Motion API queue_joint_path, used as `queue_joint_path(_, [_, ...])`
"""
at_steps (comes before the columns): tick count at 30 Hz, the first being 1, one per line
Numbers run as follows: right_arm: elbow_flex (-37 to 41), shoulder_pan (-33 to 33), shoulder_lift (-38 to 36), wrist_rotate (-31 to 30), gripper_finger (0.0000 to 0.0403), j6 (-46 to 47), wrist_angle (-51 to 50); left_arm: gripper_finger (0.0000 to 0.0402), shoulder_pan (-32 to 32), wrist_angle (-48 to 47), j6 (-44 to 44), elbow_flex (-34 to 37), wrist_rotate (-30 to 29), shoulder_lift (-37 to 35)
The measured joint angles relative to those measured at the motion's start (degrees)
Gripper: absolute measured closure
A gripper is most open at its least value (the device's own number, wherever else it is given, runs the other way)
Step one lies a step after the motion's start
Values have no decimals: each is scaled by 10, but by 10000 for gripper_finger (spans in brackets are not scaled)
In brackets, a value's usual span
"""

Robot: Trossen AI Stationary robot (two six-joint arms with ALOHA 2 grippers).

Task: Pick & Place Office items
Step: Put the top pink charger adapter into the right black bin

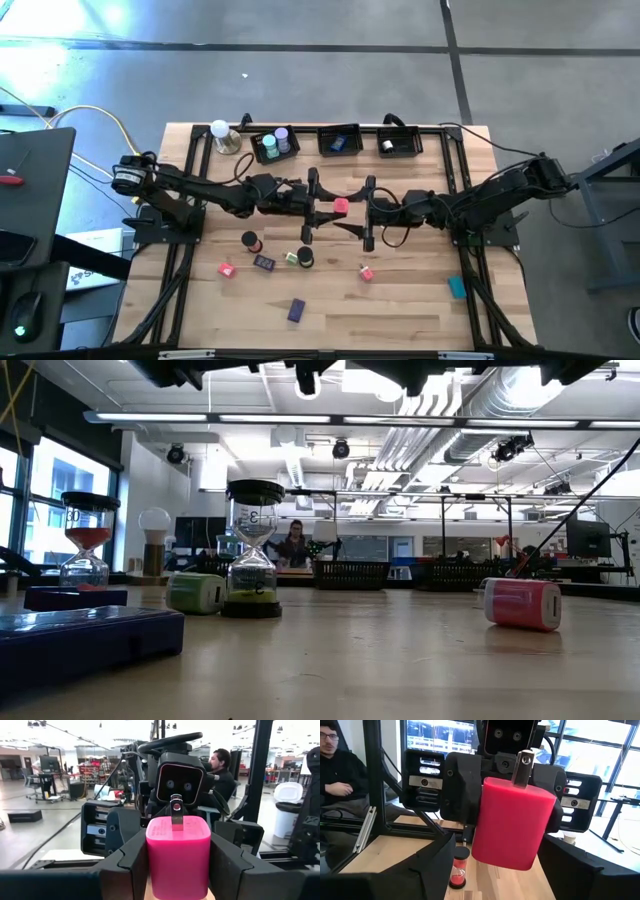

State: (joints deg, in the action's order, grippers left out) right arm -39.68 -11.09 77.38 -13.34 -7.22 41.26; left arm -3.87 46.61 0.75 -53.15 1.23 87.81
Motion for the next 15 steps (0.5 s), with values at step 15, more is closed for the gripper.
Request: queue_joint_path(15, [1,7,0,3,187,17,-14,254,3,-11,-30,0,4,16])
